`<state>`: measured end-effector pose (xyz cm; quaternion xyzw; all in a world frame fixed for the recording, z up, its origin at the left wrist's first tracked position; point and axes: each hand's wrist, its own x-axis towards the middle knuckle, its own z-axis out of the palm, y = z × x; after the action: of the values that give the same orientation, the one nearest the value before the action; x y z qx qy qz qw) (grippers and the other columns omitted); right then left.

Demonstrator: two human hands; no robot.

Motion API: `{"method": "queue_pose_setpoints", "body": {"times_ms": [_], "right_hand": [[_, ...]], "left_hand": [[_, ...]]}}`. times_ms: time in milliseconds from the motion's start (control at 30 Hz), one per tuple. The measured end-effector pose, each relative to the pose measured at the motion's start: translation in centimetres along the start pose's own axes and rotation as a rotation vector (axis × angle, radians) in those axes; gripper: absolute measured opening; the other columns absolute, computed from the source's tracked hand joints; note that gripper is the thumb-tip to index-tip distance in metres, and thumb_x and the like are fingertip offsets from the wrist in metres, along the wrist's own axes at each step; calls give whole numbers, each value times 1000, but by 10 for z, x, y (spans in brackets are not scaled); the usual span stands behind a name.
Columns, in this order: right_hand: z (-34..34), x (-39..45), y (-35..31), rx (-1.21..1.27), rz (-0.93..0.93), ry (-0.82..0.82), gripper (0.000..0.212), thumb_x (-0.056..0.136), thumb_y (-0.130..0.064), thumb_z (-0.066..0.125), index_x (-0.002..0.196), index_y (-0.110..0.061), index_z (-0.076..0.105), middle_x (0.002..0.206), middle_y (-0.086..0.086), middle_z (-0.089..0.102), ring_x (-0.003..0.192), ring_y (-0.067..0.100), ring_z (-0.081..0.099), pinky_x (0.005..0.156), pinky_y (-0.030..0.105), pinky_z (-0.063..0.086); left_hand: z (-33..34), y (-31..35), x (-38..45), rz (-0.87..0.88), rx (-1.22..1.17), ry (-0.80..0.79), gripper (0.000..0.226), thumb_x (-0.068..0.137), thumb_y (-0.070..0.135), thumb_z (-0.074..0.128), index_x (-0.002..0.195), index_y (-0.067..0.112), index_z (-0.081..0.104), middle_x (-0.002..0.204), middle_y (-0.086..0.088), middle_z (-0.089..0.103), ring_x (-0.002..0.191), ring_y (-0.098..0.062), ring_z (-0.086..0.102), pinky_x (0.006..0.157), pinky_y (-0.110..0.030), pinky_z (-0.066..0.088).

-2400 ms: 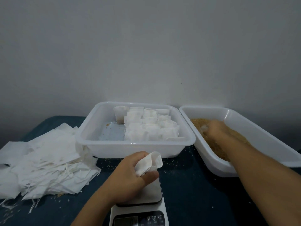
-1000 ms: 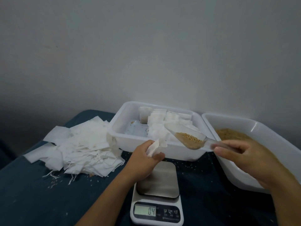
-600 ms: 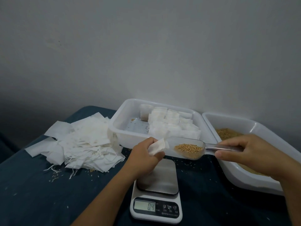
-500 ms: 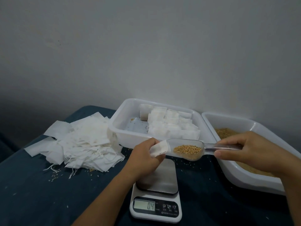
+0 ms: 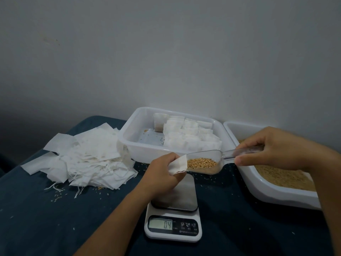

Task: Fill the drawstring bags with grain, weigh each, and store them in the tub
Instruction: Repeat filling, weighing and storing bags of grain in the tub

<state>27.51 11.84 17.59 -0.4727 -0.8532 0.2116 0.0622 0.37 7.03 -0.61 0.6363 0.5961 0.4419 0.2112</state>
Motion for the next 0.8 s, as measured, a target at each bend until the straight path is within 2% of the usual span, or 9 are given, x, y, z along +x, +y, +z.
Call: {"method": "queue_pose_setpoints", "body": {"times_ms": [133,267,467,800], "right_hand": [[-5,0,-4,-22,-2,0,23,68,-65,82,89,-57,79,91,-27,77,88,-11,68,82,24,50],[-8,0,-9,-41,6,-2,26,65,-69,81,89,-59,78,92,-30,76,89,-13,67,85,24,51],[-10,-2,-13,-63,13,1,25,66,-68,81,89,-58,79,91,-29,76,89,-14,66,81,21,49],[-16,-7,-22,-60,31,-5,36,57,-73,77,89,-56,79,90,-26,77,87,-10,68,86,26,54]], "left_hand": [[0,1,-2,9,-22,-9,14,93,31,76,102,30,66,99,13,70,89,-1,62,72,-11,46],[0,2,-3,10,-55,-9,13,93,31,76,98,33,65,95,12,70,87,1,62,71,-11,47],[0,2,-3,16,-73,-13,14,93,31,77,95,34,64,91,14,69,82,4,60,67,-8,43],[1,2,-2,26,-78,-10,16,93,32,77,90,37,61,86,13,67,76,4,60,64,-9,41]]}}
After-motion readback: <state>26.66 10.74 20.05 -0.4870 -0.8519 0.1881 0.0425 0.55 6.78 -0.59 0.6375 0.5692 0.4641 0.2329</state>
